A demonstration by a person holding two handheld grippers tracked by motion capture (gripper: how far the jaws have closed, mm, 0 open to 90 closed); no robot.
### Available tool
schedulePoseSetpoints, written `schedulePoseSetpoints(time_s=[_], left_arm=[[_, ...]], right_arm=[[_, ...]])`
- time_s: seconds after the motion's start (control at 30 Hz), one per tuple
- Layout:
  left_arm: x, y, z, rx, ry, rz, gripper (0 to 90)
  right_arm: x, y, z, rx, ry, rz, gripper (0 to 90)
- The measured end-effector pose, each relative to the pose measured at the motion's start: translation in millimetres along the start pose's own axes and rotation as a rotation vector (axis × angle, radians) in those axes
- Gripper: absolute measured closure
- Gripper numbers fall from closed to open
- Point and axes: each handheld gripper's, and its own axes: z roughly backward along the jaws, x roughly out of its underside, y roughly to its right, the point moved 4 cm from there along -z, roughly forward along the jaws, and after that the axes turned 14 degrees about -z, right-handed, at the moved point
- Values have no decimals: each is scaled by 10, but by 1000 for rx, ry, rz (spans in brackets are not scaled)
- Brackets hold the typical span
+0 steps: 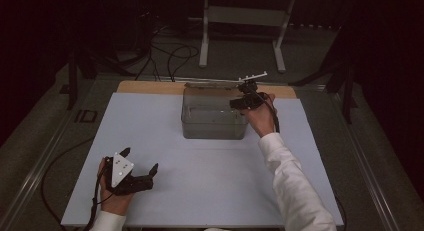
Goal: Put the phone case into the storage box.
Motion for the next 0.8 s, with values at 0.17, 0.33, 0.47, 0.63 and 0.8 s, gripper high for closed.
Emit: schedulePoseSetpoints(time_s=[0.17,0.33,0.47,0.63,0.8], left_arm=[[1,-4,2,0,0,1,6],[4,-10,1,0,2,6,5],[4,-10,2,0,2,7,6],[4,3,-8,8,-1,2,5],[4,2,-7,7,1,3,4]], right_arm=[[81,-63,51,-3,44,35,178],[179,-111,127,-74,81,56,131],[275,-129,210,-120,121,92,110],[420,-105,302,-150,158,114,102],[587,-71,370,-151,174,135,97]])
